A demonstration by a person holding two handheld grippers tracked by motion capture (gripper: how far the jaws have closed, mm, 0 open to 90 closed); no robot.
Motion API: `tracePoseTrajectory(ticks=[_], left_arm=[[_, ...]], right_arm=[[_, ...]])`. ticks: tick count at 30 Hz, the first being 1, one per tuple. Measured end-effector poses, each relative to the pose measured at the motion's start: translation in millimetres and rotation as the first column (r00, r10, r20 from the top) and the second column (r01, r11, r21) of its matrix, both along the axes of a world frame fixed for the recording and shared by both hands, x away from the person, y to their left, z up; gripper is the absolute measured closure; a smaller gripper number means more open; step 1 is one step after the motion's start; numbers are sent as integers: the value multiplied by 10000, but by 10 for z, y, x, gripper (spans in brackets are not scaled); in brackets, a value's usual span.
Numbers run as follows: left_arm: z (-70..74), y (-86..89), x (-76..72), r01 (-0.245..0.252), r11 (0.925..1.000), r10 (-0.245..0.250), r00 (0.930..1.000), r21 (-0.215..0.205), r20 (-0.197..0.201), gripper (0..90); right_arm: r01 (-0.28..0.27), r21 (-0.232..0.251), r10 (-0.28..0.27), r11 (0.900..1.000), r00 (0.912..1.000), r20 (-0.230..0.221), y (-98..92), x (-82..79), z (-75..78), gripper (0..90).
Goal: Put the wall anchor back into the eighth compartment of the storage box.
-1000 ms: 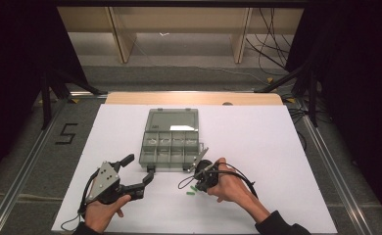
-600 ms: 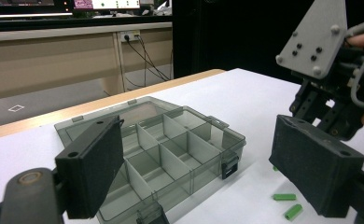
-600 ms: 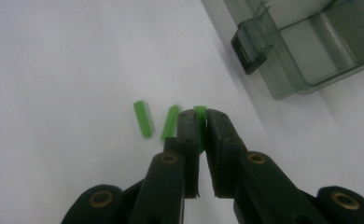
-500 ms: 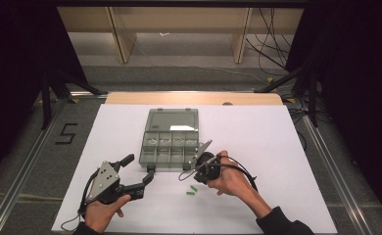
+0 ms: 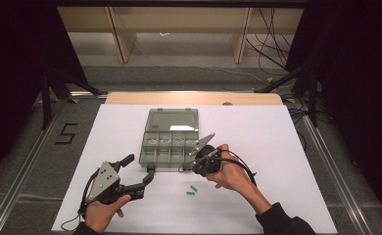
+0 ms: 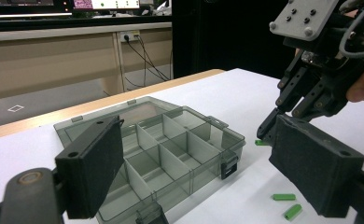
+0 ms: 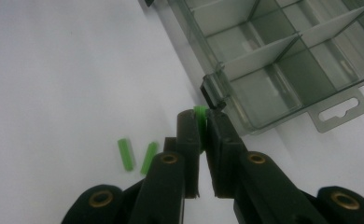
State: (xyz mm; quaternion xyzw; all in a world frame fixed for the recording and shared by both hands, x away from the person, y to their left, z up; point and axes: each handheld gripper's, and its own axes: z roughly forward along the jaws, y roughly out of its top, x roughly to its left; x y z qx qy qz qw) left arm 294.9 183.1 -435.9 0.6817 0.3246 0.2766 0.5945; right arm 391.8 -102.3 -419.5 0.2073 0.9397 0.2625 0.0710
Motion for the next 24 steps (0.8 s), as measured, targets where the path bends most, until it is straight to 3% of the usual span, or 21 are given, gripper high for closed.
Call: tracePoseTrajectory(ticks=[24], left_arm=[[3, 7, -2, -21, 10000, 21, 10000, -9, 15, 164]], right_arm=[[386, 709, -423, 9967, 9977, 520, -33, 160, 97, 844]])
